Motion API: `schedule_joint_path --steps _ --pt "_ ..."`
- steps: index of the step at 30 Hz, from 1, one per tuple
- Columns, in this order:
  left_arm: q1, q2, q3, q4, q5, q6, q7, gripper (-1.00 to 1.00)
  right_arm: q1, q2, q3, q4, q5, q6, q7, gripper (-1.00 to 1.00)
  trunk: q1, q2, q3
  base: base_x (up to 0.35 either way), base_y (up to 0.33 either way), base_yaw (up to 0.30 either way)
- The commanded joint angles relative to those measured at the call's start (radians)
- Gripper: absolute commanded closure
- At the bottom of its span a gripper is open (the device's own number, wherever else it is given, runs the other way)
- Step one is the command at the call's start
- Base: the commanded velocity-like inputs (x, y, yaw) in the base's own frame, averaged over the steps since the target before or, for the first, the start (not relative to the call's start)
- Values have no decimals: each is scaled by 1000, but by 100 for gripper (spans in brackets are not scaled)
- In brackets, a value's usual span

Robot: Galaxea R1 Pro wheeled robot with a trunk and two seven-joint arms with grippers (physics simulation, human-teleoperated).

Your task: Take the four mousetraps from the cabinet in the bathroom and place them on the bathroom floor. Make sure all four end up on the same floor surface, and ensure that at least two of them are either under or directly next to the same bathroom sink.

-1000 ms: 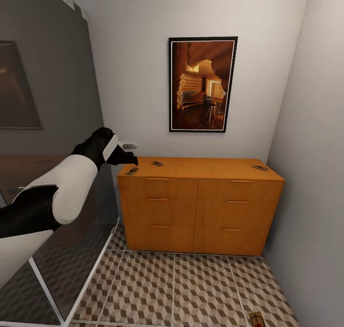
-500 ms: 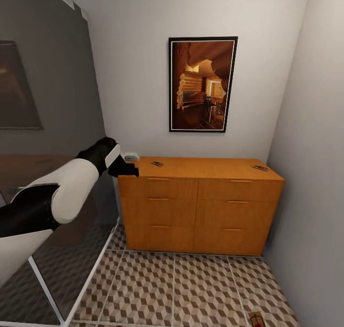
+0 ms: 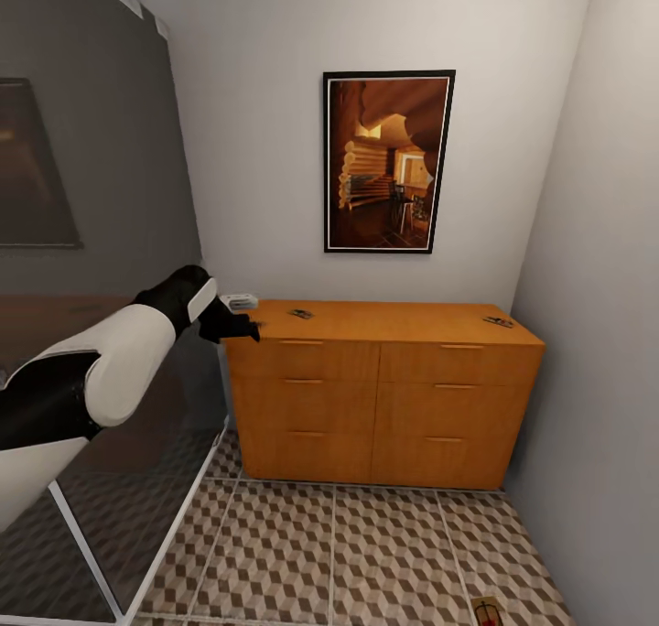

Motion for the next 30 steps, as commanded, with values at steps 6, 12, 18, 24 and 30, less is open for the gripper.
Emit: schedule_joint_path --steps 6,12,18,24,30 --pt "0 12 7 2 -11 4 -7 -100 -1 0 -7 1 11 -3 -4 100 0 -1 -1 0 0 0" --pt "3 13 6 3 -12 4 -7 -100 -1 1 -7 1 11 -2 -4 100 0 -1 -1 0 0 0" --pt "5 13 5 4 -12 4 -7 -100 -1 1 -7 1 12 -1 -4 100 0 -1 -1 0 0 0" --pt "11 13 5 4 -12 4 -7 -100 -1 1 -7 2 12 -1 -4 100 0 -1 -1 59 0 0" --pt "14 13 5 4 -13 4 -7 -100 0 1 -7 5 12 -1 -4 100 0 -1 -1 152 0 0"
